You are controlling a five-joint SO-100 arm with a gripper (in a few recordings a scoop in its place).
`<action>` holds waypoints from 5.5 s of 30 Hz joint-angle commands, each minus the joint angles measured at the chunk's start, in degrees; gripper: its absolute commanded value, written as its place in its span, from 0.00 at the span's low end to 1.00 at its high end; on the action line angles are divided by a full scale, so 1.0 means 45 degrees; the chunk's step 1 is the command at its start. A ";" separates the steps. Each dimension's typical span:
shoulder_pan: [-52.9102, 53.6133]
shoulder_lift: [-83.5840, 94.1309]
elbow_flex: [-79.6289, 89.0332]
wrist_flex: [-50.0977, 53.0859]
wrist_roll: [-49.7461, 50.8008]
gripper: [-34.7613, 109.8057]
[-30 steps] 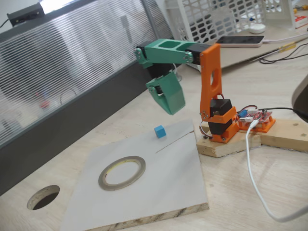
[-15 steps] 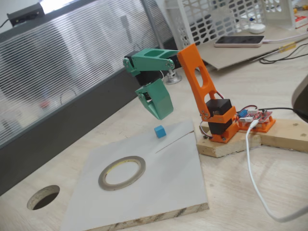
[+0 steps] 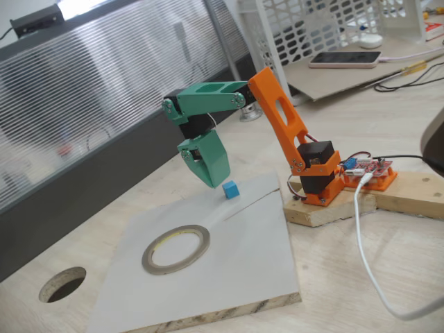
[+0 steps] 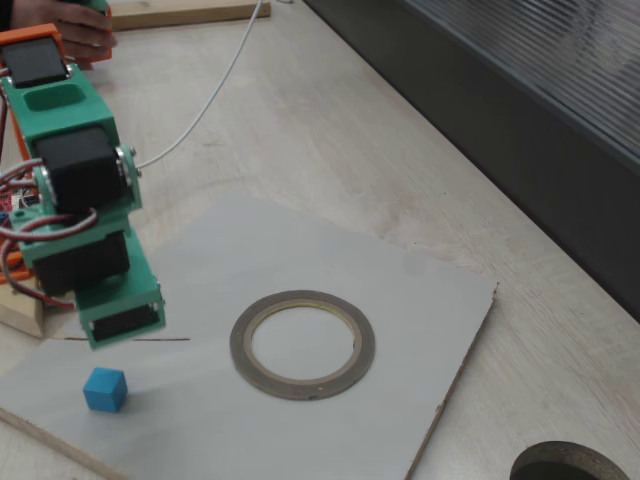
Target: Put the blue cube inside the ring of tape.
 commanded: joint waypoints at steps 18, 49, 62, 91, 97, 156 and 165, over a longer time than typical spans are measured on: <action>0.1309 0.0098 -0.0098 -0.1172 0.0137 0.24; 0.1387 0.0098 -0.0078 -0.1113 0.0098 0.24; 0.1387 0.0098 -0.0078 -0.1055 0.0137 0.24; 0.1406 0.0273 -0.0078 -0.0996 0.0117 0.64; 0.1406 0.0293 -0.0078 -0.0996 0.0137 0.64; 0.2480 0.0312 0.2598 -0.1836 0.0137 0.64; 0.2461 0.0312 0.2598 -0.1816 0.0137 0.64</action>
